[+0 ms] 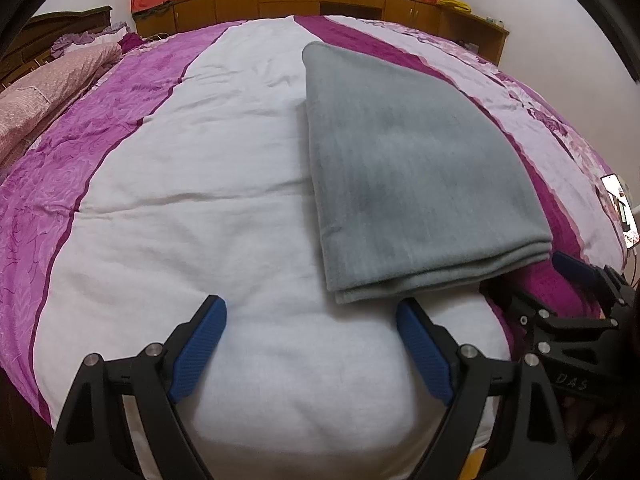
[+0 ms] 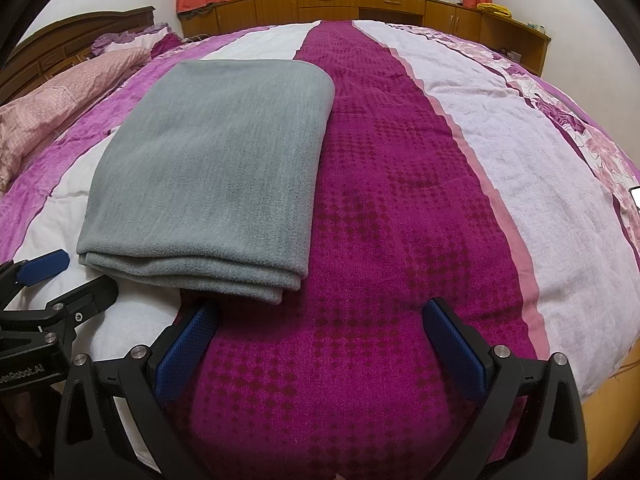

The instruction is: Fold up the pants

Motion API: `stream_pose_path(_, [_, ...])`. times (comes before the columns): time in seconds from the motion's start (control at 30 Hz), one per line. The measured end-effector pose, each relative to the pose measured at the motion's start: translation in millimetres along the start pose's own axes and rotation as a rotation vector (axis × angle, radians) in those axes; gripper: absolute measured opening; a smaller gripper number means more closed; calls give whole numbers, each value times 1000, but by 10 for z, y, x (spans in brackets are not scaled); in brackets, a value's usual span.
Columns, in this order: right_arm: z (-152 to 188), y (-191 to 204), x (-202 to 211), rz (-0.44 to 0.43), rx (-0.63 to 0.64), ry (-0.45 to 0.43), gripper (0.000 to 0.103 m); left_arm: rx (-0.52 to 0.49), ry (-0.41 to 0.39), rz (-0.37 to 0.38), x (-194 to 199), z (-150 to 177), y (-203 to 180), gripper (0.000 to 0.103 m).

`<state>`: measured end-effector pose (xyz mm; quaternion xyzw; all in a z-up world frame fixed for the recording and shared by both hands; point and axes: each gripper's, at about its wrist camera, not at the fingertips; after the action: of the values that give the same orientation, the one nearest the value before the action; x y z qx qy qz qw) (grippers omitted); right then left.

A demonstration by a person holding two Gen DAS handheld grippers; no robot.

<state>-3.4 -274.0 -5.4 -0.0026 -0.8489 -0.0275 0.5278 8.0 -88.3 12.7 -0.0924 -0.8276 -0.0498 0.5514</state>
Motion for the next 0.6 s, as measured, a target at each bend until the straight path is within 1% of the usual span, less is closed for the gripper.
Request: stream_pose_path(0.6, [1, -3, -2, 0, 0, 0, 100, 0, 1, -5, 0, 0, -12, 90])
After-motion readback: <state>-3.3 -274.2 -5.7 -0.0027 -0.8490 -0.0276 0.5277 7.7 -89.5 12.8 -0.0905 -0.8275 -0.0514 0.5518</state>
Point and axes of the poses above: each gripper's, at about its wrist camera, not at the fingertips, and x roughly against the way its jaws point, y to its left, z to its underside, and after that the axes turned 12 degrees about y, right-handed
